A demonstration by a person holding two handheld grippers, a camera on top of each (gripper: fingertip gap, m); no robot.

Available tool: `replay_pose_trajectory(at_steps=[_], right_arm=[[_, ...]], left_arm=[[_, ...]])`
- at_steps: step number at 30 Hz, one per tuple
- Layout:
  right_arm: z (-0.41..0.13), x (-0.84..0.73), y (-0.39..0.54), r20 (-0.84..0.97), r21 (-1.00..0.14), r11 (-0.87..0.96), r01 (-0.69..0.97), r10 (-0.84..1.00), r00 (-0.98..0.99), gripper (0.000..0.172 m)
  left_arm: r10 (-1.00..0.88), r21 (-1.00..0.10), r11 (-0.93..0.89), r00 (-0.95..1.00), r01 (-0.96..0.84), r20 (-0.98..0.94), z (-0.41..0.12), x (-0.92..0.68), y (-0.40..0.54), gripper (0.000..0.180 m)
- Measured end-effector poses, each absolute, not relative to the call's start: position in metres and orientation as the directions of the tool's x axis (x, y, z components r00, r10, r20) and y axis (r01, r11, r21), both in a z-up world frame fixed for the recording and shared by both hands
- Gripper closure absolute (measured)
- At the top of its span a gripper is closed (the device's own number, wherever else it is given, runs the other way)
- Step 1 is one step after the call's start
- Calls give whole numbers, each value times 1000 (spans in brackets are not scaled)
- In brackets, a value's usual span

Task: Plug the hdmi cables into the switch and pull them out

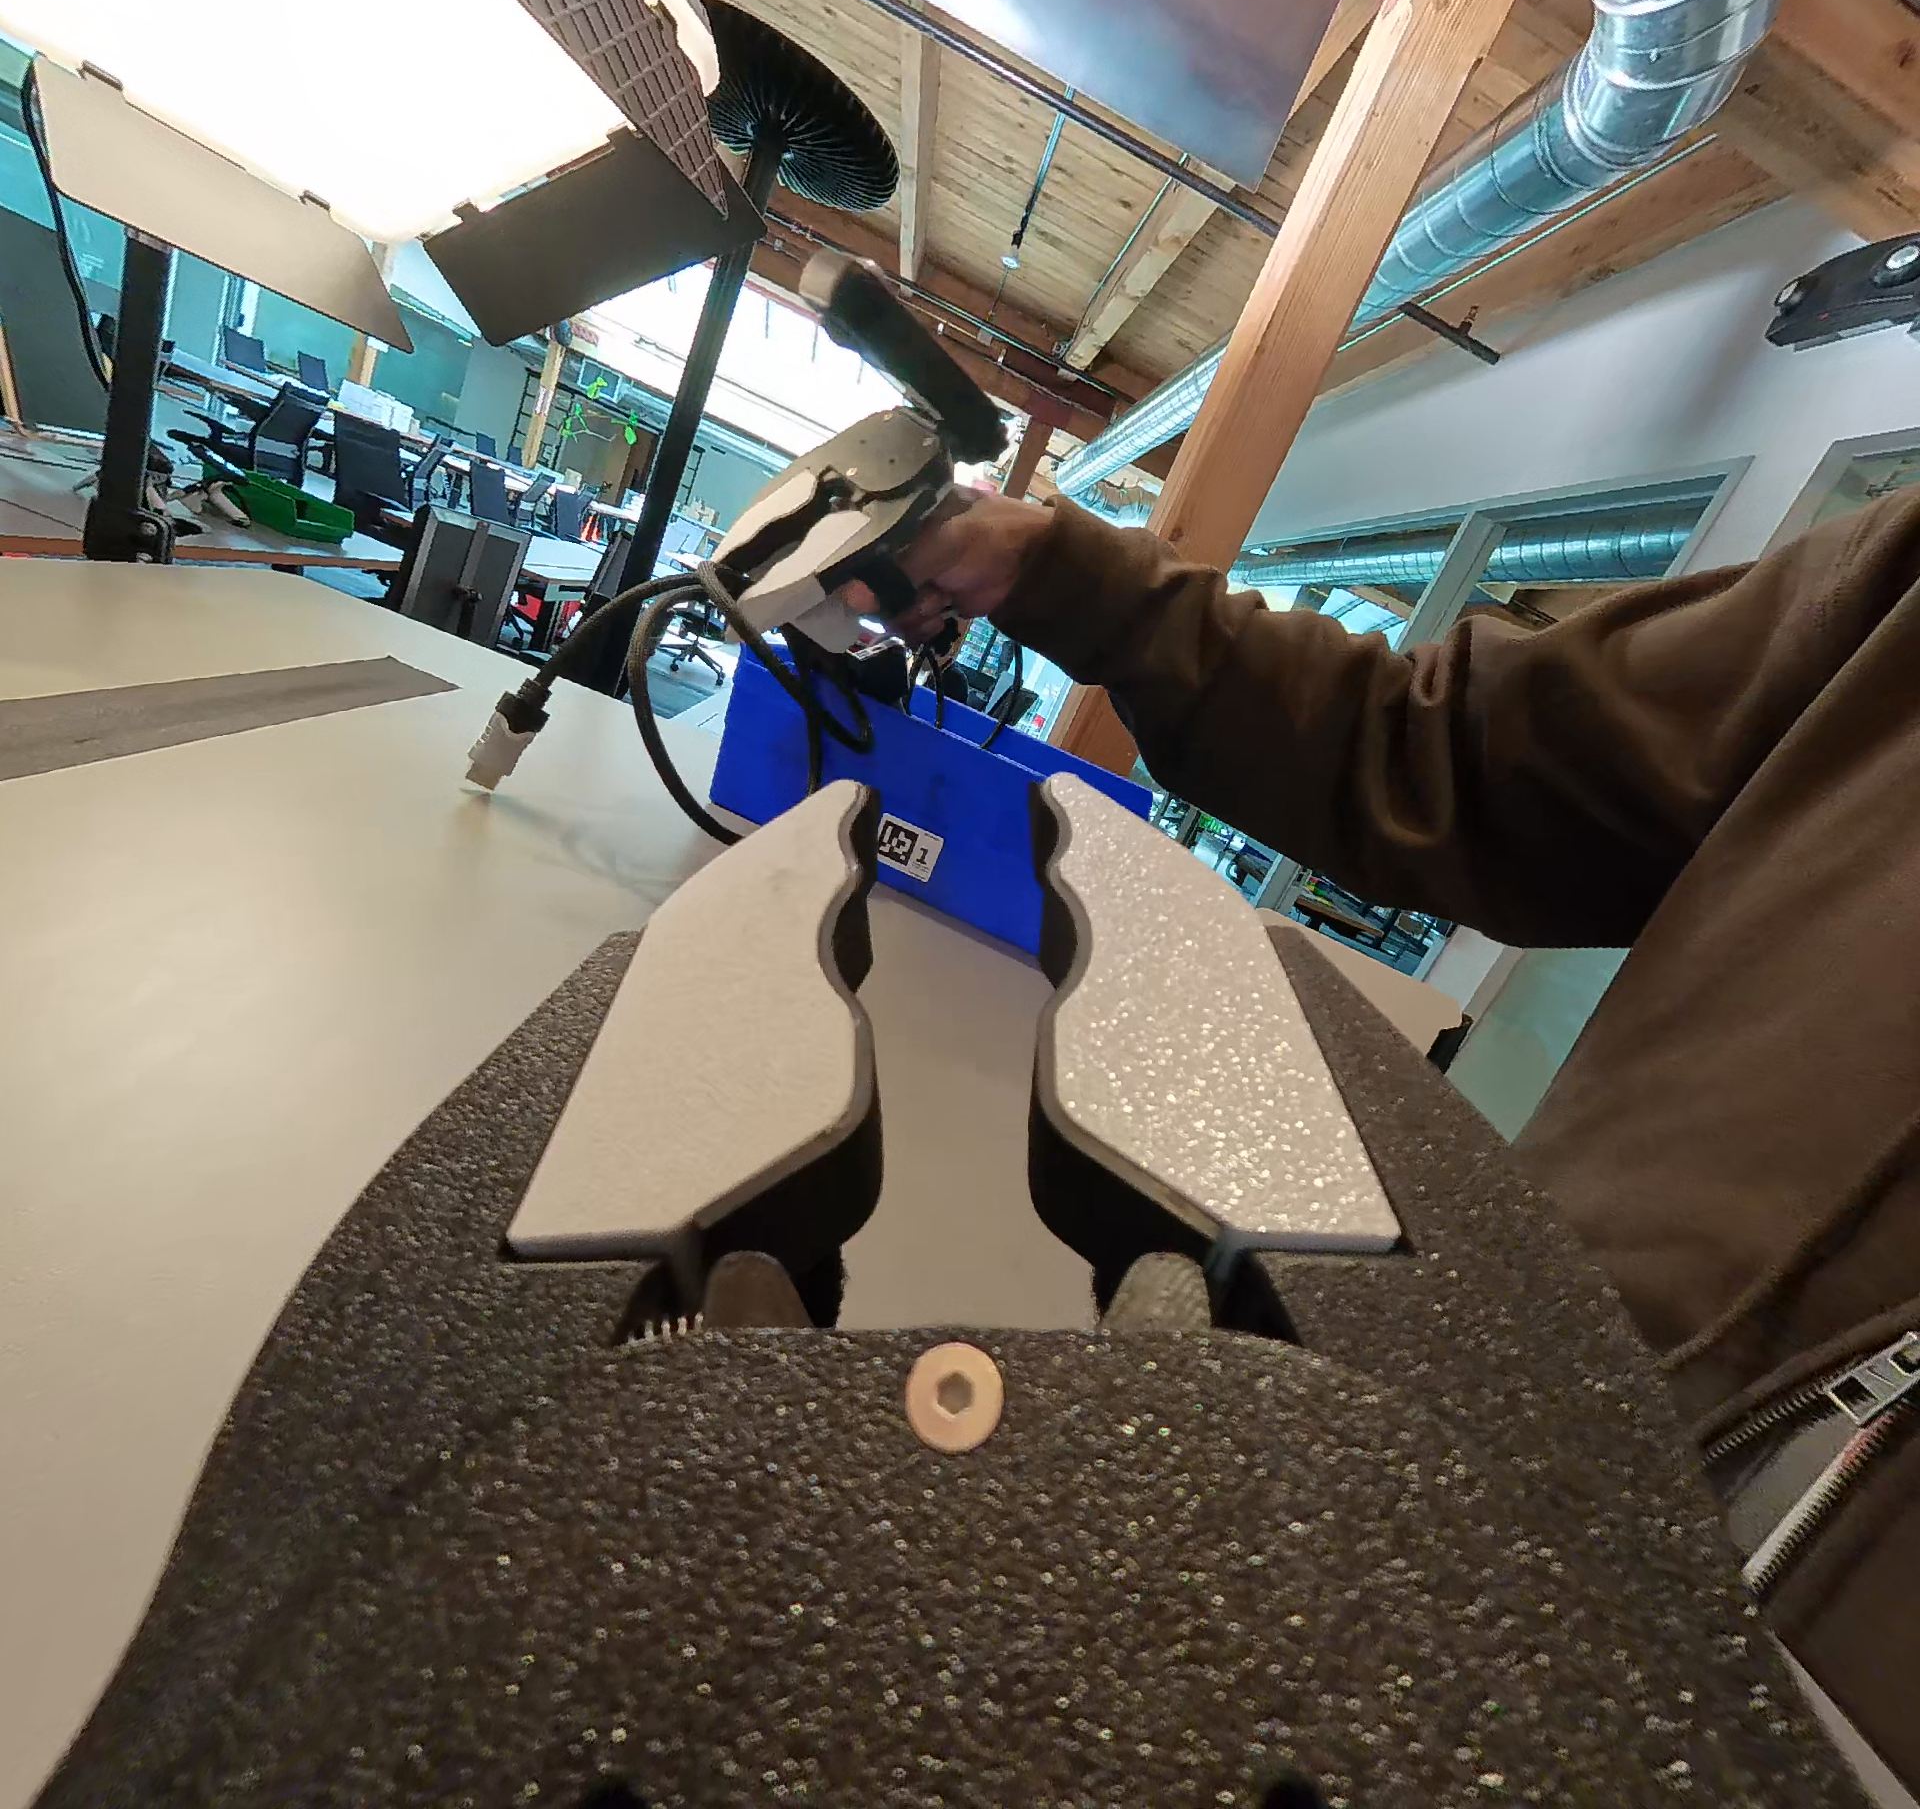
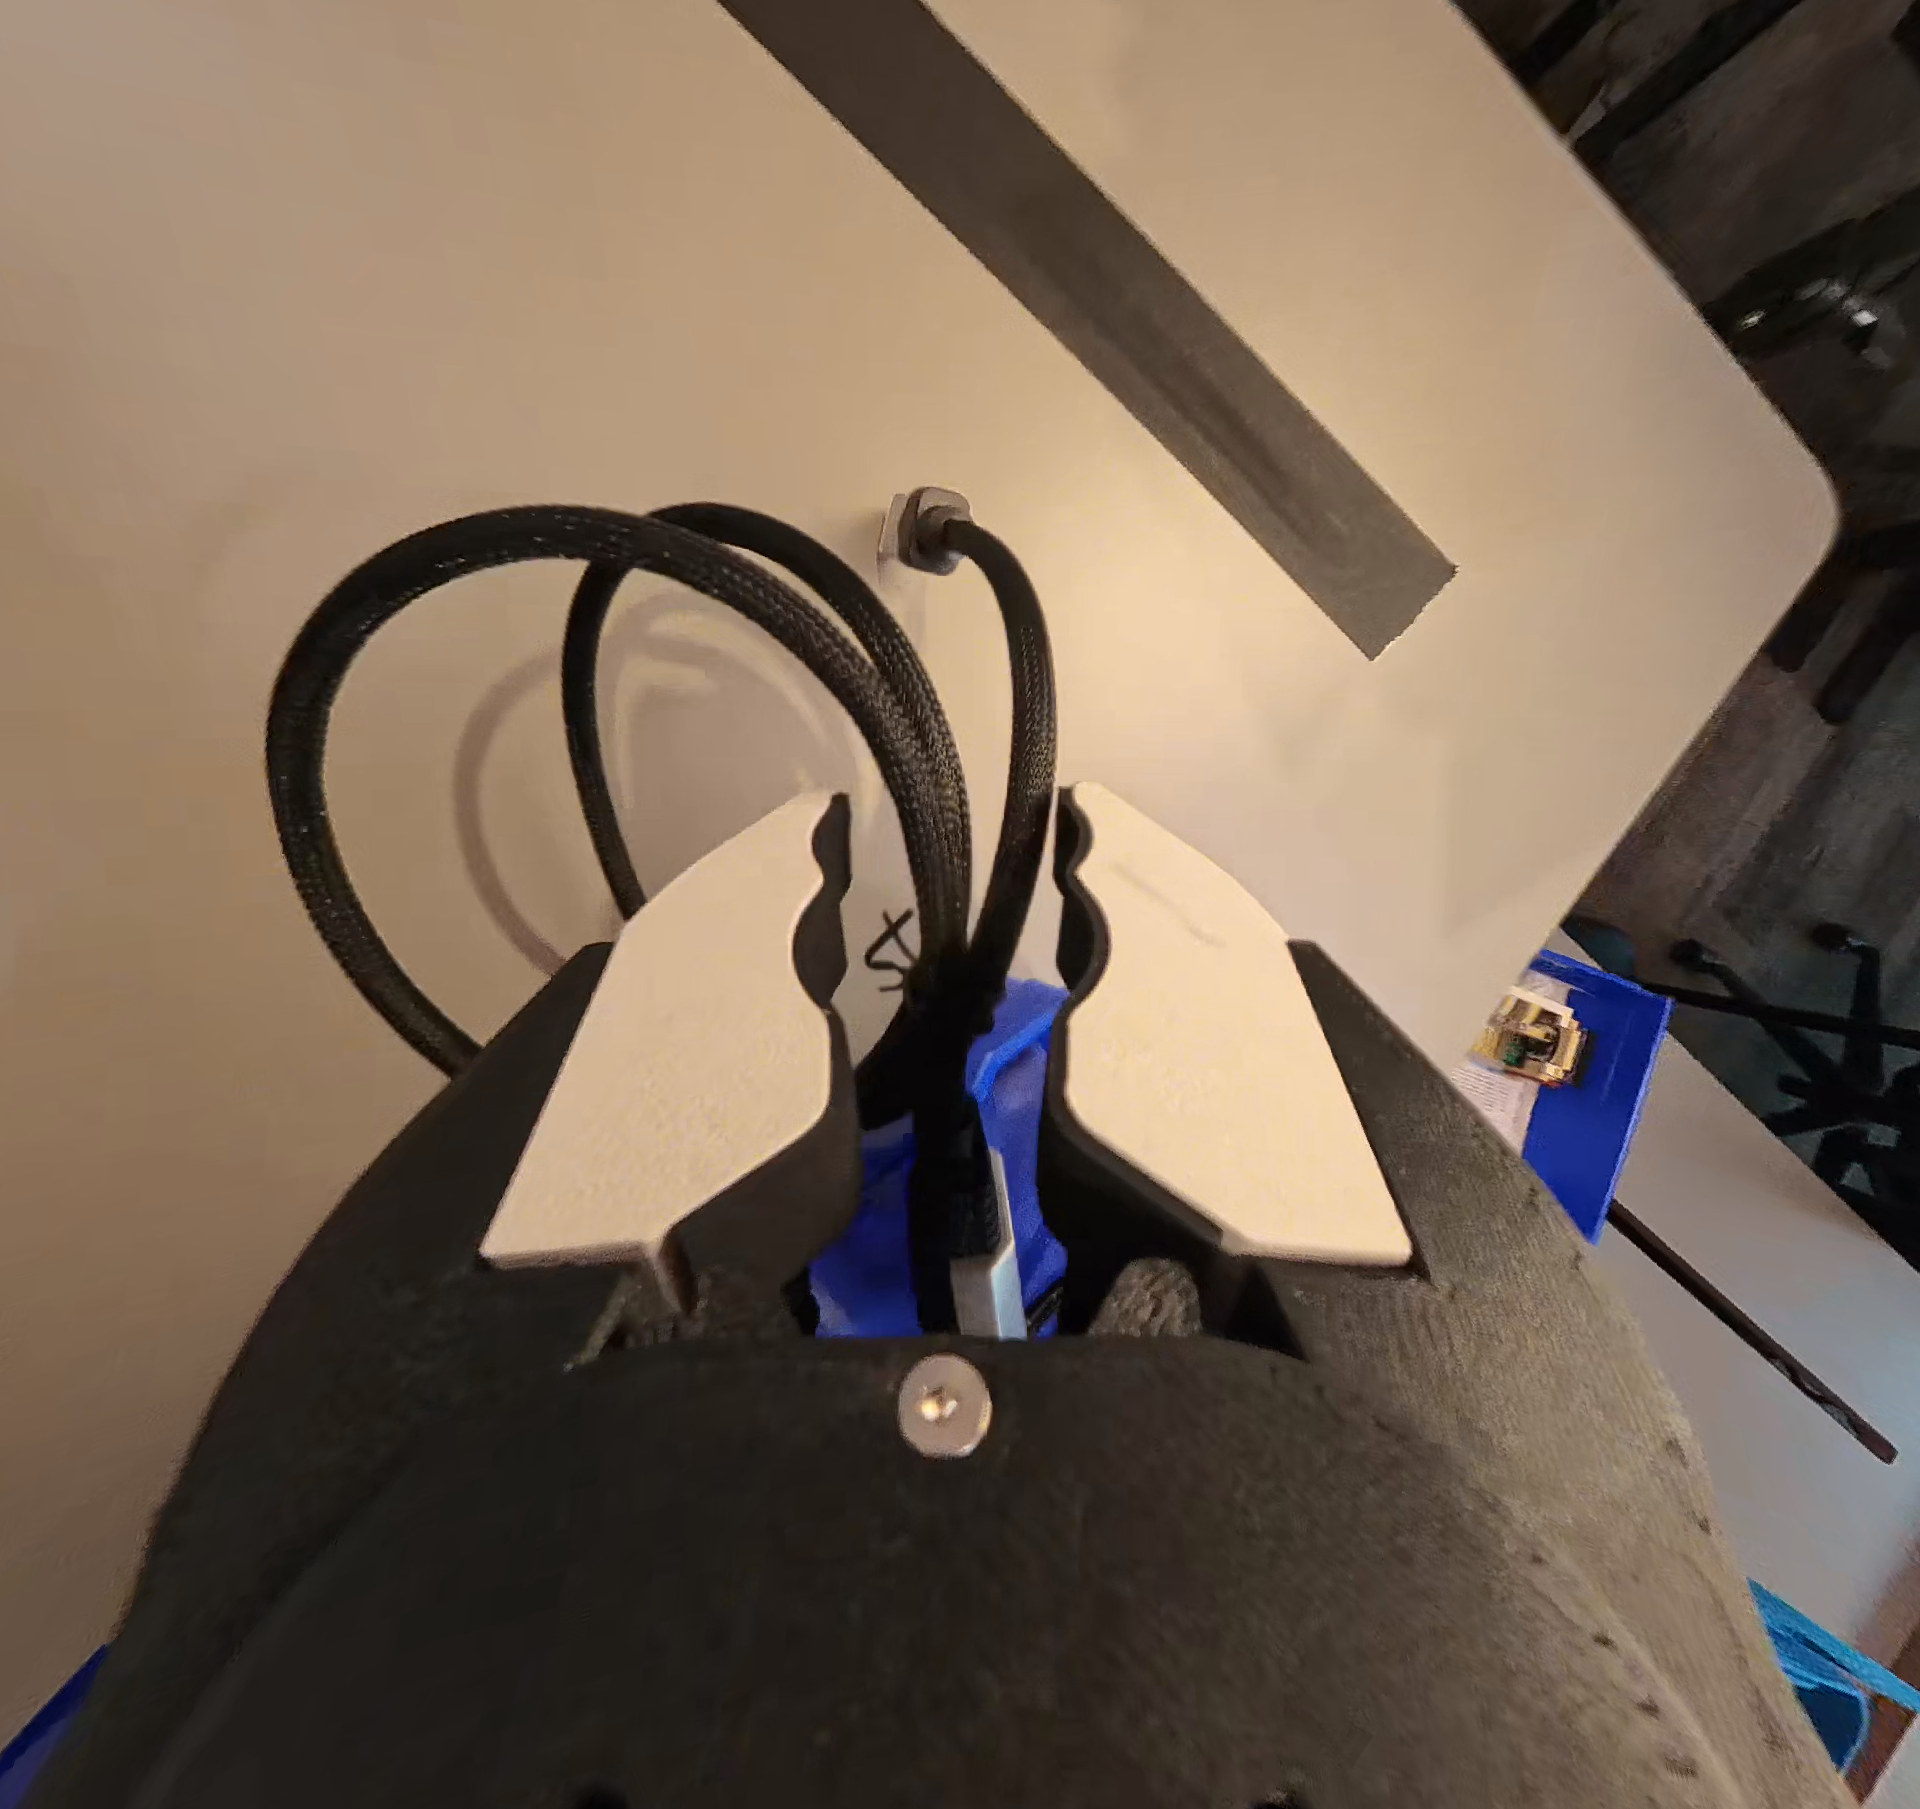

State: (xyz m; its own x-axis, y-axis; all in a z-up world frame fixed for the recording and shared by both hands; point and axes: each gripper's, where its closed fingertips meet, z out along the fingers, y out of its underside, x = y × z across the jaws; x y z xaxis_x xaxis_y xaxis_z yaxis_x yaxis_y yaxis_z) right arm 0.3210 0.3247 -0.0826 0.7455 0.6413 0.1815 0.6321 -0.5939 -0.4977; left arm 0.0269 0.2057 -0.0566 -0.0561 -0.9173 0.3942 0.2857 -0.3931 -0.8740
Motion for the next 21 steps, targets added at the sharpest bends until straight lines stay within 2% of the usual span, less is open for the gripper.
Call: replay_pose_trajectory(at_steps=[3,7,13,17,21], right_arm=[[-52,324,313,217,-583,-567,582,581,784,127],[-22,341,257,244,-693,-563,451,405,881,126],[-60,338,139,63,-806,-577,134,141,988,116],[-95,322,102,-8,-819,-573,11,30,1000,111],[-128,327,95,59,-820,-572,29,-33,998,139]], left_arm=[[-917,-874,-395,-58,282,395,-57,27,206,152],[-916,-874,-396,-57,281,397,-57,27,206,152],[-914,-876,-397,-34,275,403,-59,29,209,152],[-917,-879,-388,-21,276,398,-59,29,210,152],[-933,-900,-329,51,284,357,-58,26,206,152]])
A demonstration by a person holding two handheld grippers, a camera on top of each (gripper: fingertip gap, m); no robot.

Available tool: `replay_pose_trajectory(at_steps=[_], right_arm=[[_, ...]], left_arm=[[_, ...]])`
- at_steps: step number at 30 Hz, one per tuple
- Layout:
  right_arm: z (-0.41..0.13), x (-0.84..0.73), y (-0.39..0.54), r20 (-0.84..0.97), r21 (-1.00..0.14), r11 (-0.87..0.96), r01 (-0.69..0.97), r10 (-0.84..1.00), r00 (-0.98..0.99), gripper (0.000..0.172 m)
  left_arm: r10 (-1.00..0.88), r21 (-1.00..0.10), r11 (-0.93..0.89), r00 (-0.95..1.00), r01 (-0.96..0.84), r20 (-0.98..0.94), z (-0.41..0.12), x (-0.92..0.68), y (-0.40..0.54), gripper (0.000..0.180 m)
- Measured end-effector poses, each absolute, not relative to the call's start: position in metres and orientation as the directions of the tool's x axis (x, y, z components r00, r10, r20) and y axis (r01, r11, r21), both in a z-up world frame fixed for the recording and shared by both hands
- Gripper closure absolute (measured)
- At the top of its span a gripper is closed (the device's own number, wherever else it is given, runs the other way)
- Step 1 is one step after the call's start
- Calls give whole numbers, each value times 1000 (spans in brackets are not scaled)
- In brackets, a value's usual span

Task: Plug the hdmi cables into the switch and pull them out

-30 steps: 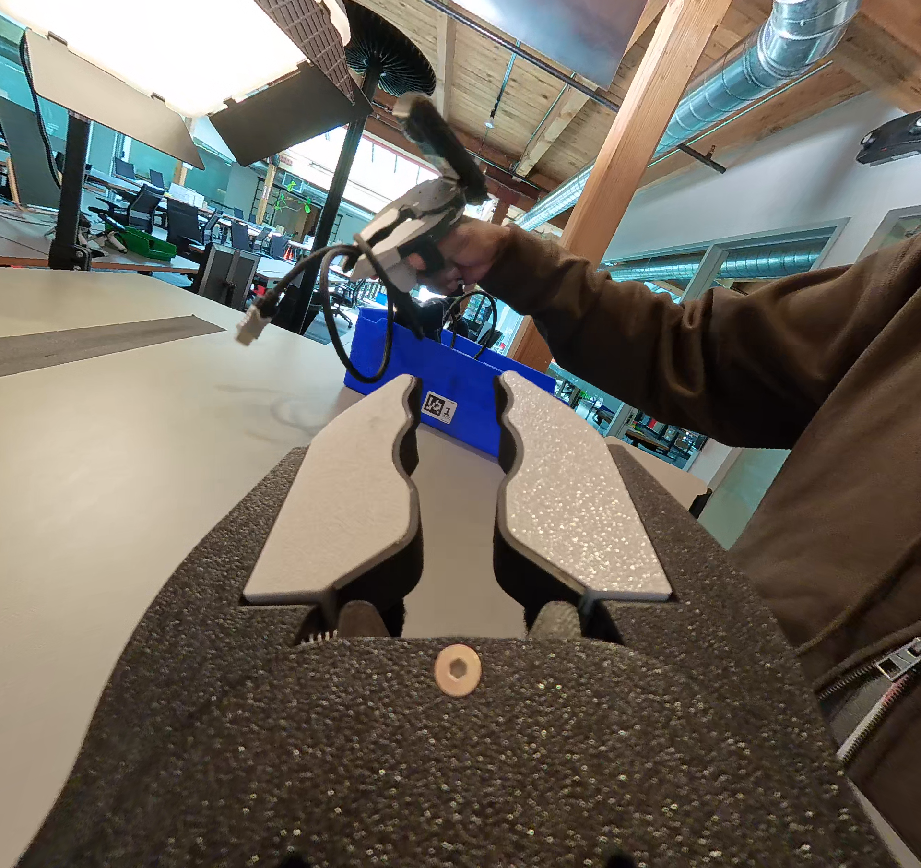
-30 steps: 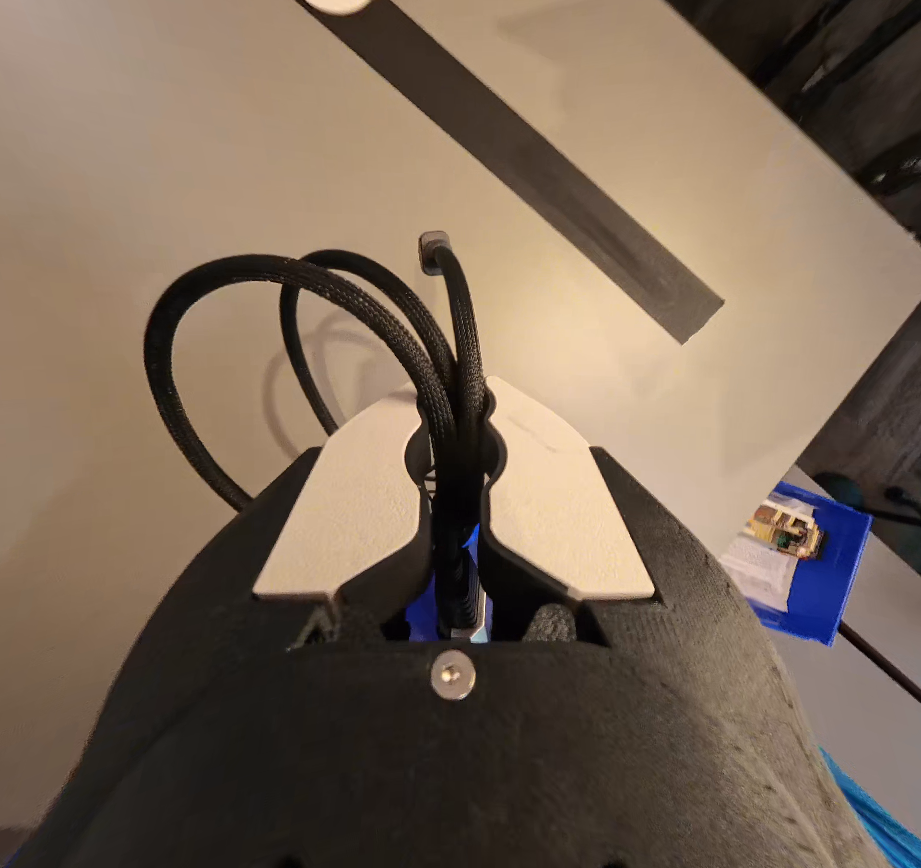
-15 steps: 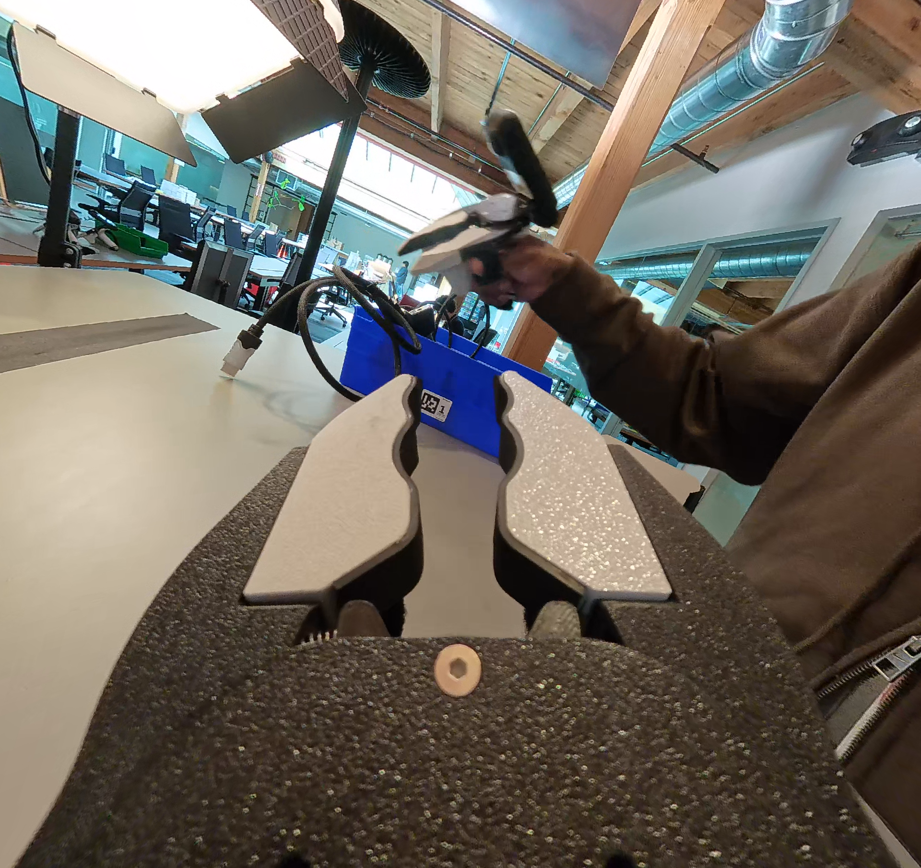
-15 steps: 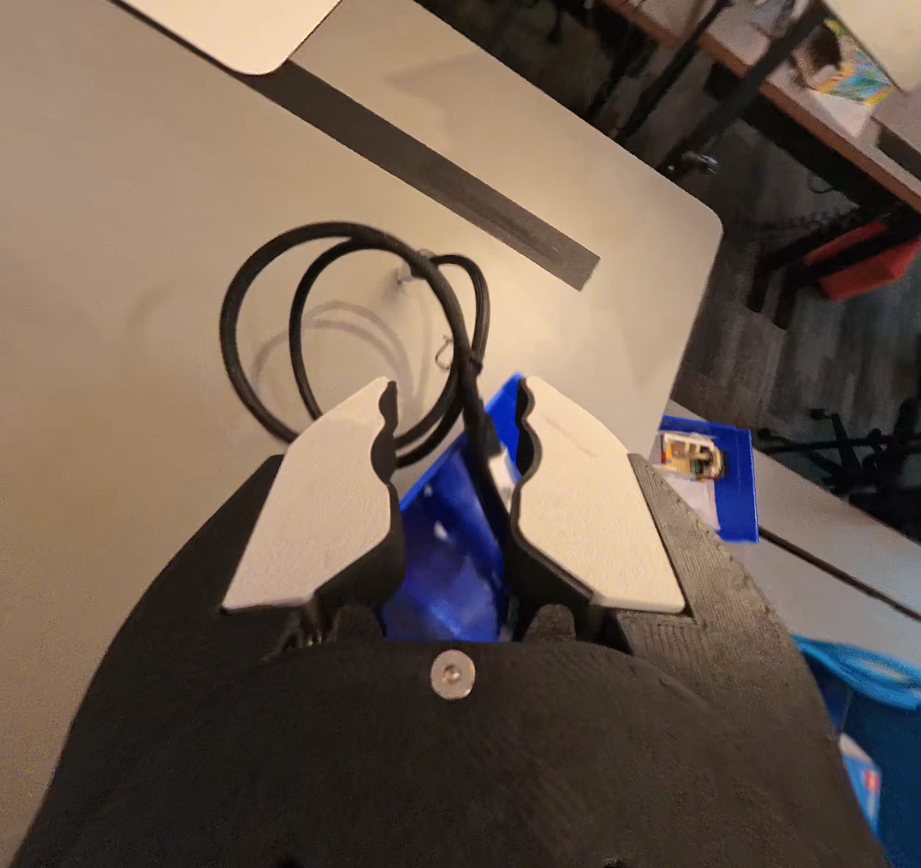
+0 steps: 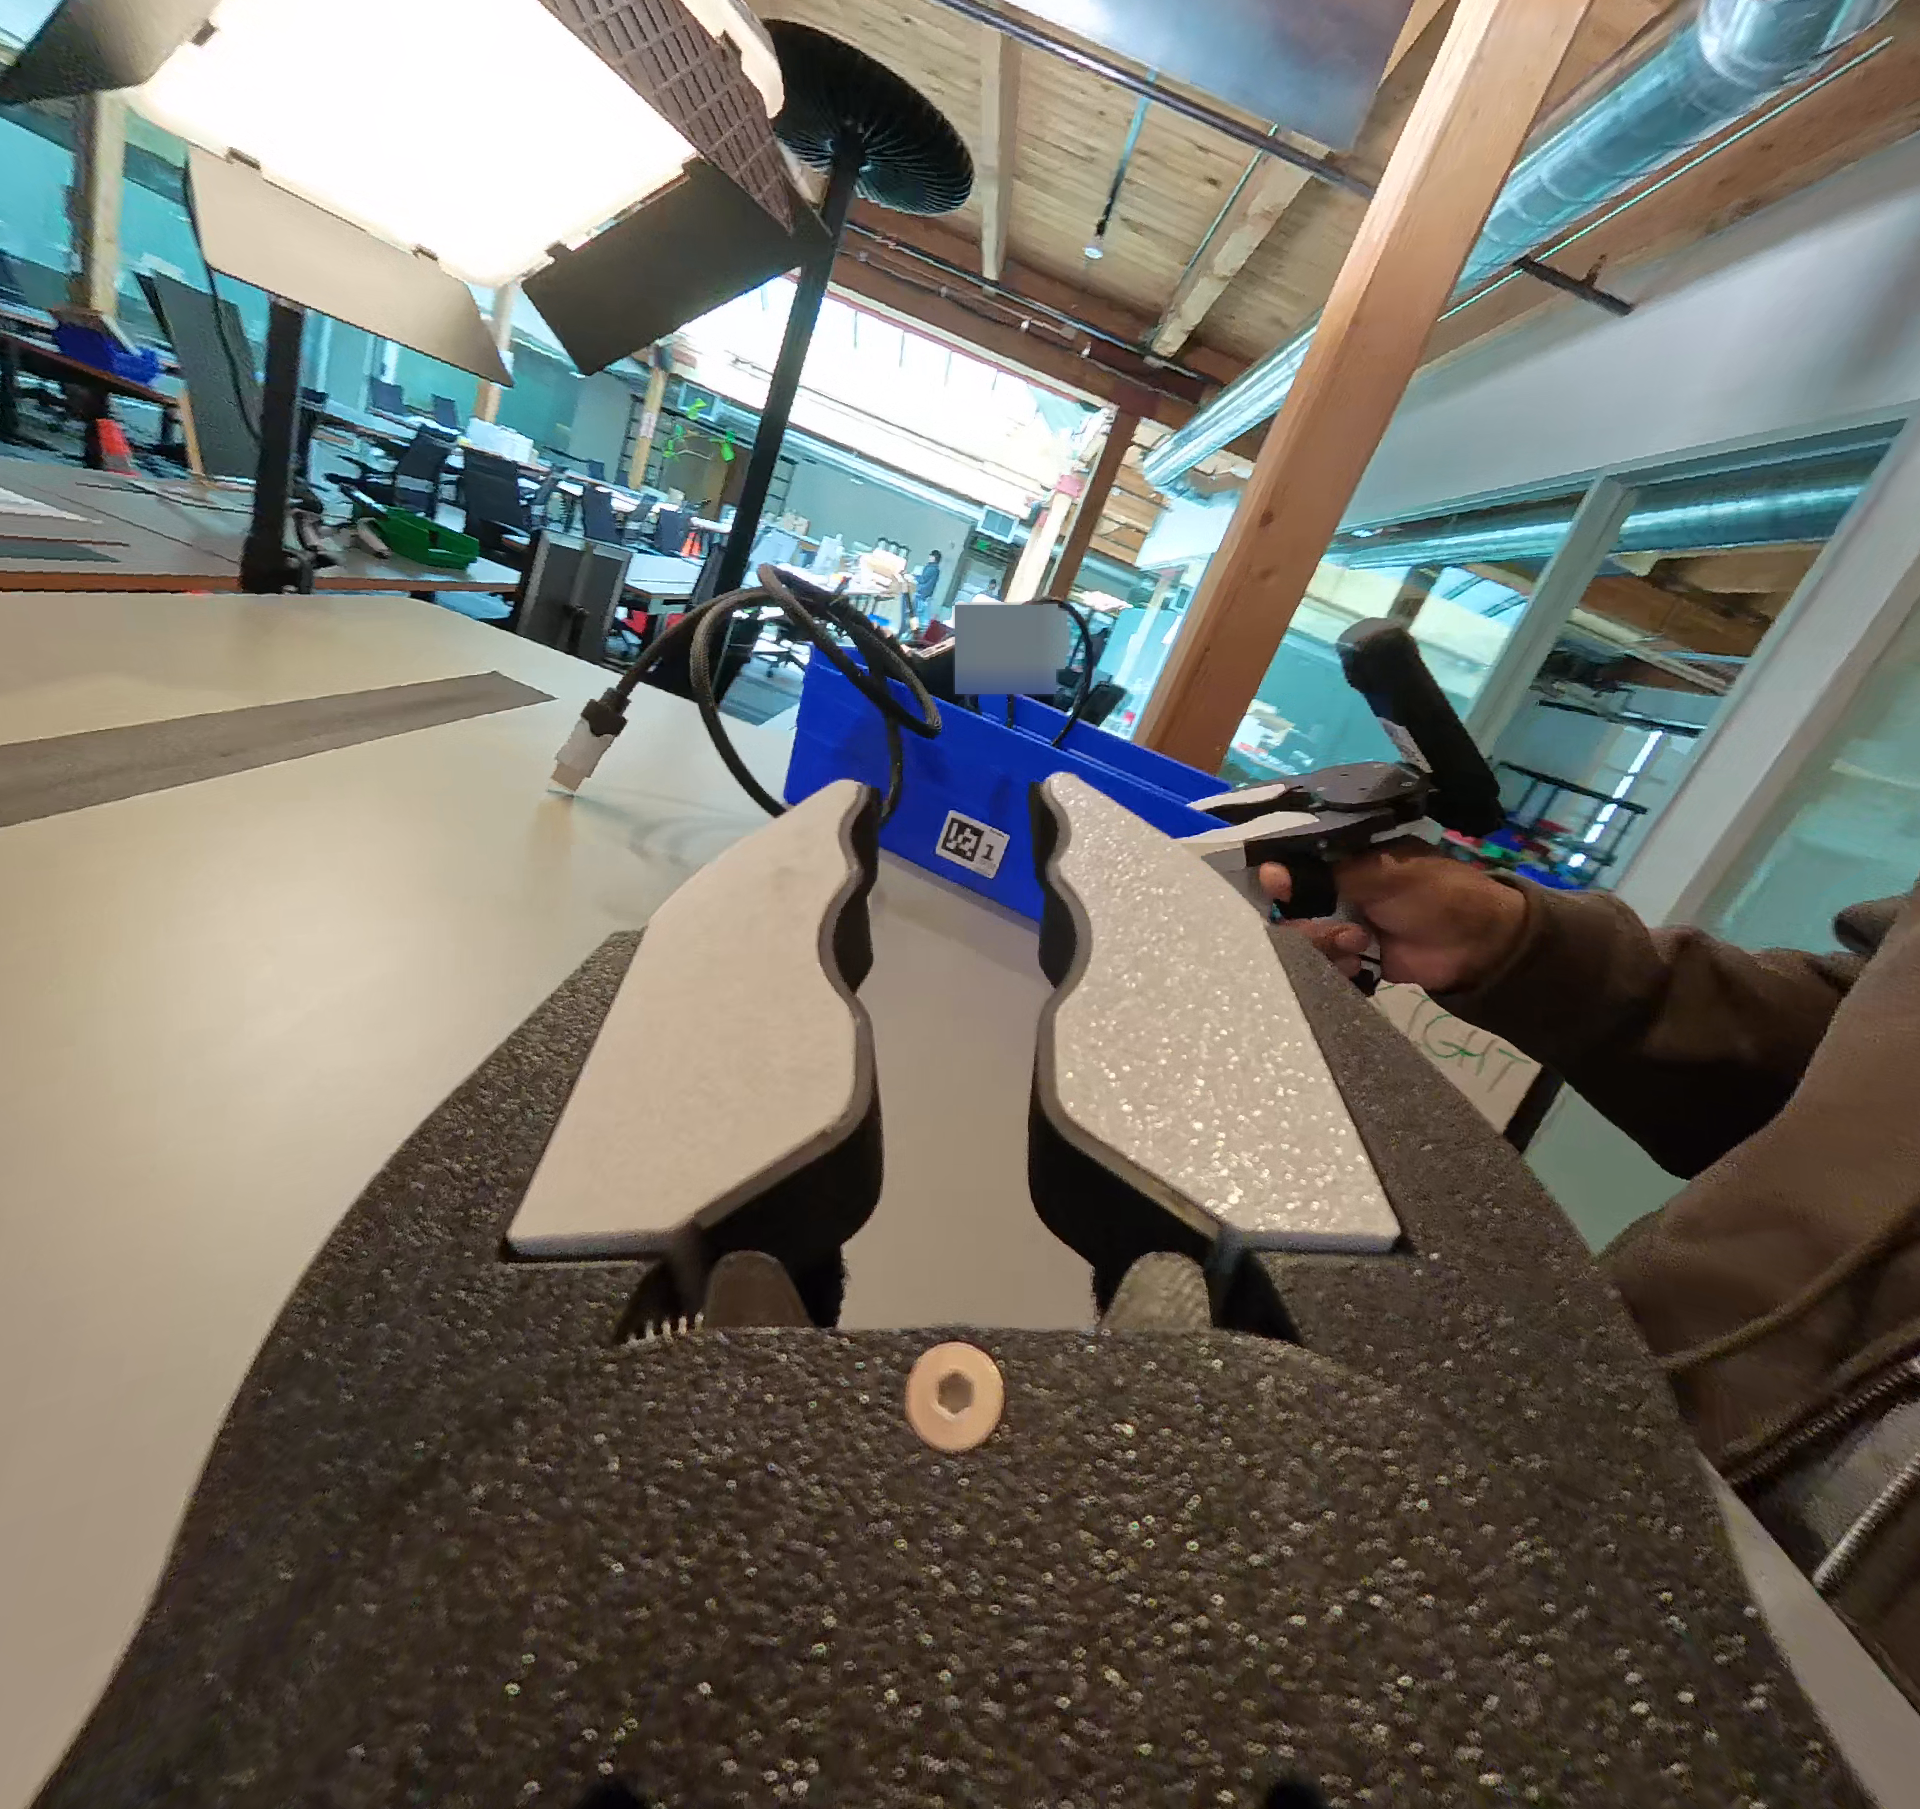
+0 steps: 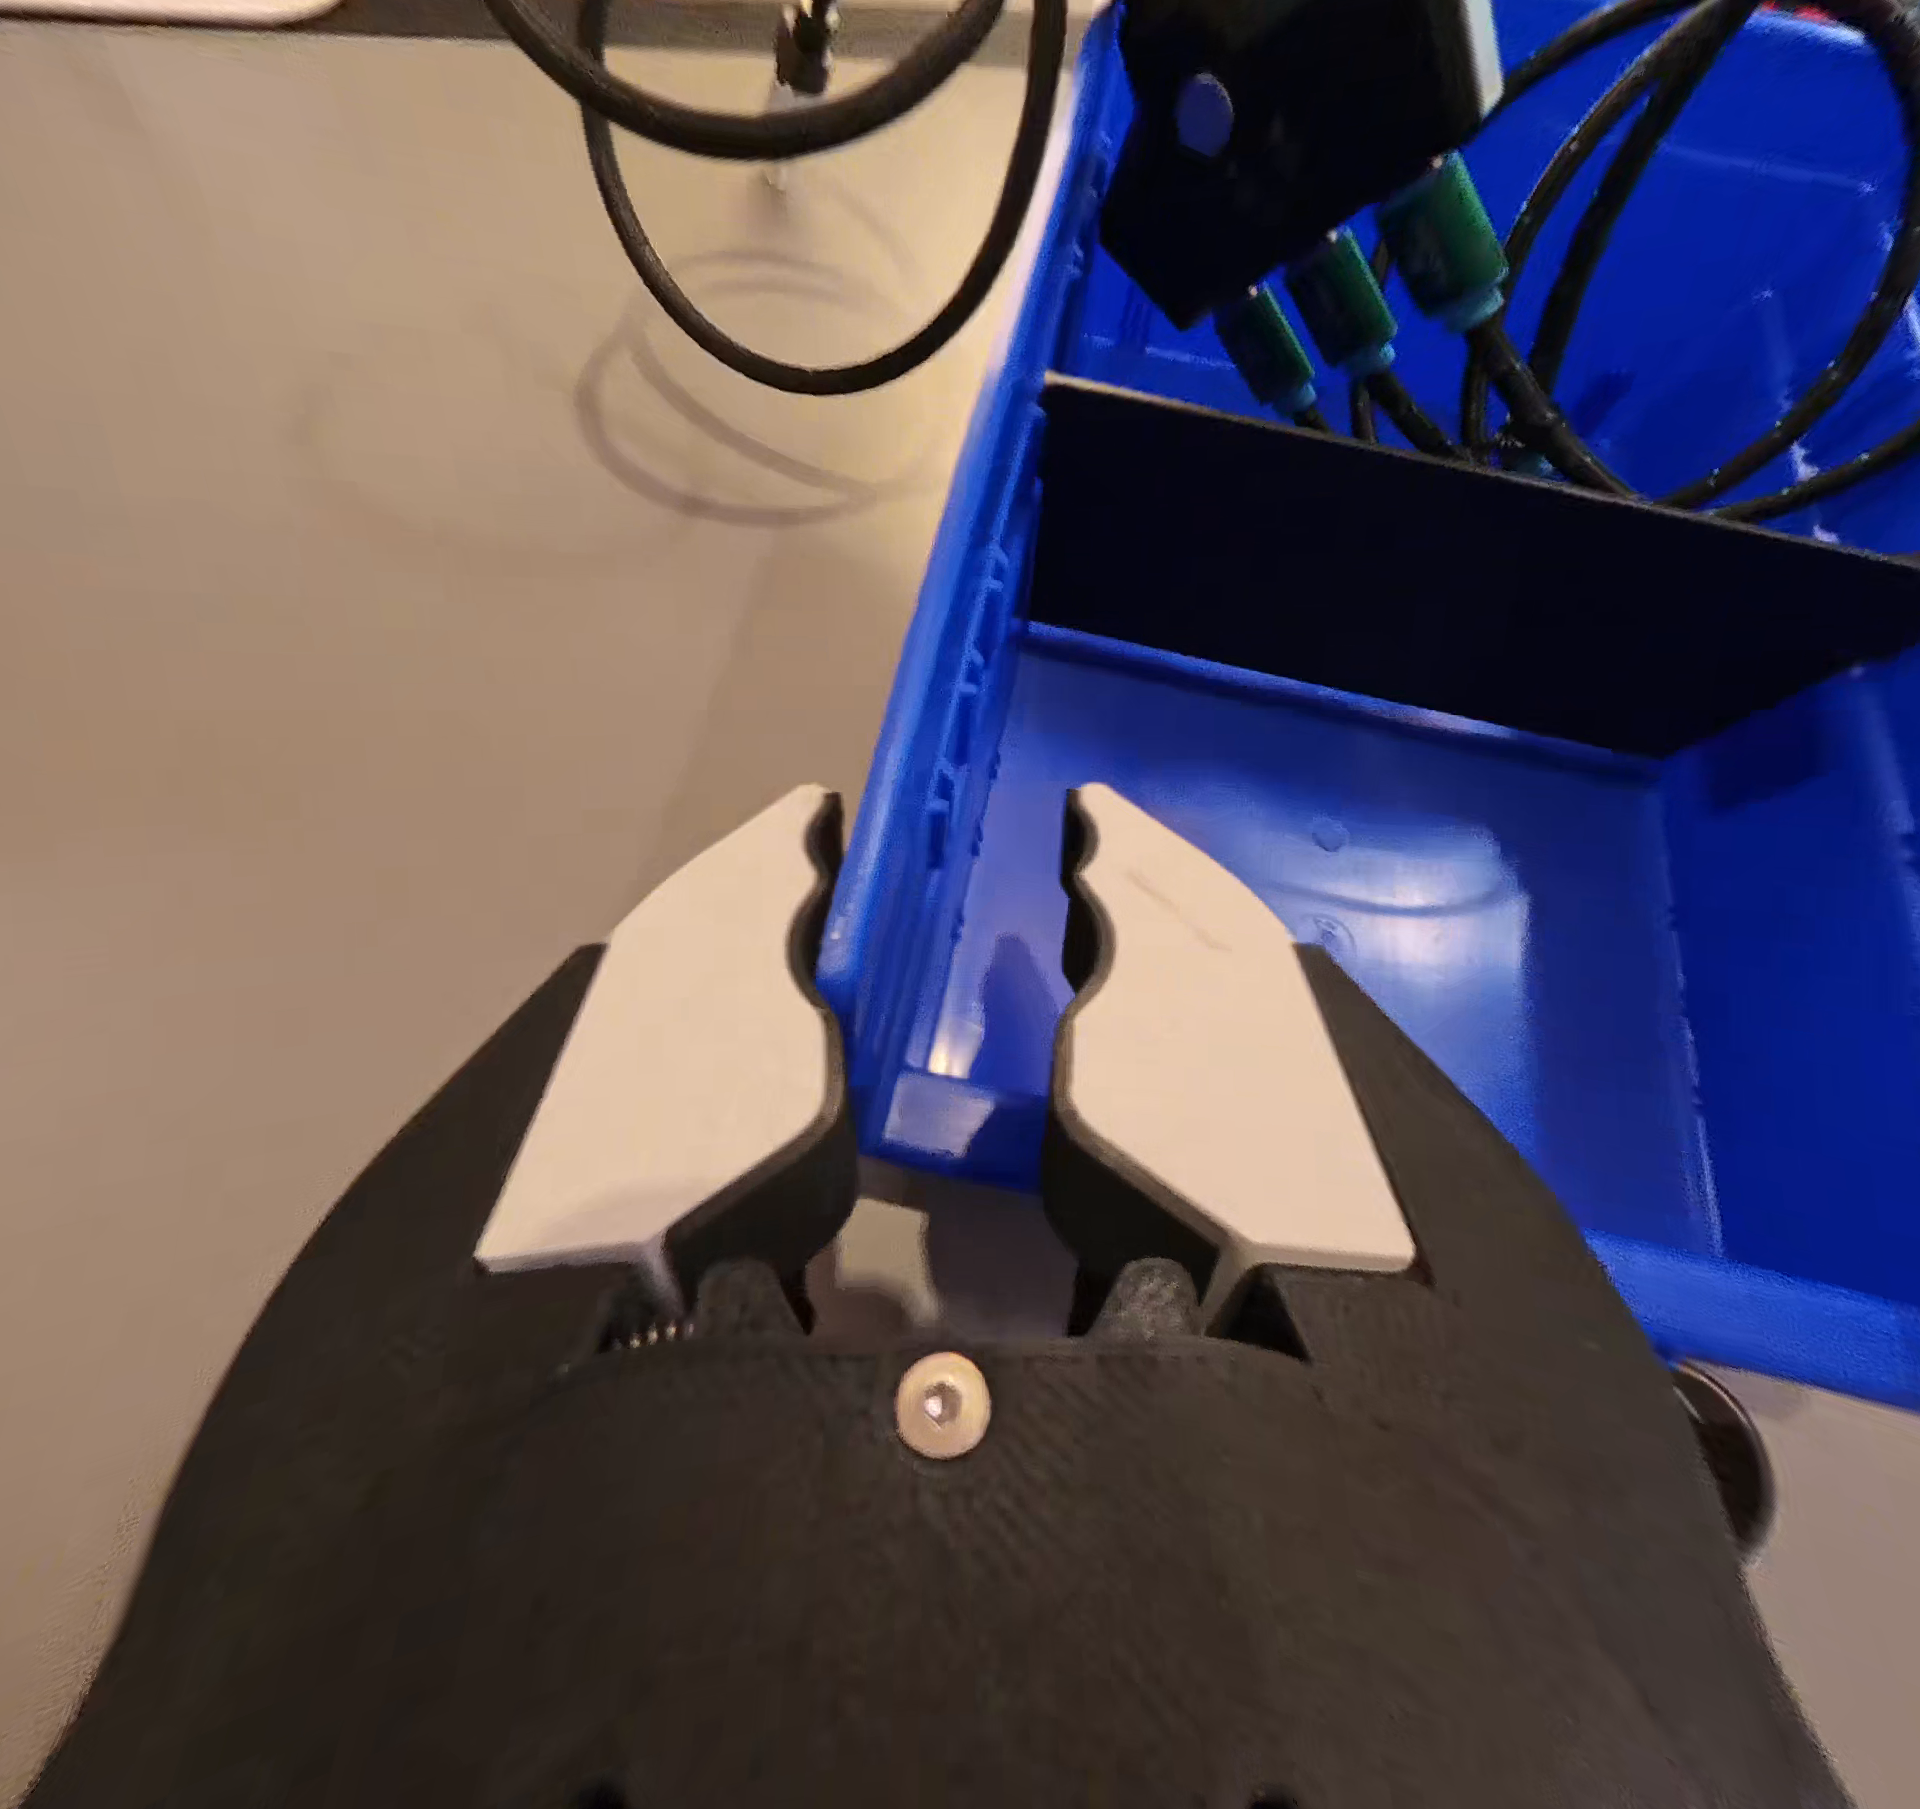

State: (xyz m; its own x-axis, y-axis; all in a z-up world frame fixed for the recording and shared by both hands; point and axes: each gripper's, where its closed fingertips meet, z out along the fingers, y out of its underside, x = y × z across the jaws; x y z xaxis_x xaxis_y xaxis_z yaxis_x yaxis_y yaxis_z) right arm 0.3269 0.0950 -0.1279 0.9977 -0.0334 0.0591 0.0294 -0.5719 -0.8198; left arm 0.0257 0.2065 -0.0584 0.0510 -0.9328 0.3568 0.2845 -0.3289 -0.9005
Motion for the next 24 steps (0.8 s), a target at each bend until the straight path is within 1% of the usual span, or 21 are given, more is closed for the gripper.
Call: replay_pose_trajectory(at_steps=[2,3,5,7,9,11,12,13,15,17,19,20,22,24], right_arm=[[-126,325,98,53,-852,-523,26,-36,998,153],[-126,326,99,79,-854,-518,45,-44,996,160],[-126,328,100,145,-849,-518,104,-40,989,162],[-126,329,100,183,-844,-517,141,-31,983,162],[-126,330,101,188,-844,-515,148,-26,982,163],[-126,331,102,177,-847,-513,139,-25,984,163],[-126,332,102,173,-848,-512,136,-25,985,163],[-126,332,102,172,-848,-512,136,-24,985,163],[-126,332,103,176,-846,-513,143,-17,984,162],[-126,333,104,183,-845,-513,151,-11,983,162],[-126,333,105,187,-844,-513,157,-8,982,162],[-126,333,106,189,-844,-513,160,-5,982,162],[-126,333,108,188,-845,-510,161,-3,982,162],[-126,334,109,180,-849,-505,154,-3,984,162]], left_arm=[[-932,-910,-309,101,275,347,-60,22,199,152],[-927,-911,-303,135,278,349,-61,18,196,152],[-905,-905,-297,212,305,369,-62,6,186,152],[-858,-895,-267,335,357,390,-63,-17,177,152],[-782,-893,-209,480,399,397,-64,-50,164,152],[-672,-907,-172,627,385,393,-70,-90,149,152],[-600,-928,-156,713,339,362,-75,-114,141,152],[-510,-957,-134,810,258,290,-80,-141,132,151],[-312,-994,-94,946,56,82,-79,-202,112,146],[-127,-991,-102,989,-84,-71,-64,-262,93,142],[50,-978,-157,988,-136,-145,-49,-318,79,134],[123,-969,-201,977,-147,-174,-46,-342,74,127],[225,-938,-306,945,-161,-236,-52,-378,69,115],[248,-893,-429,933,-135,-261,-74,-395,69,104]])
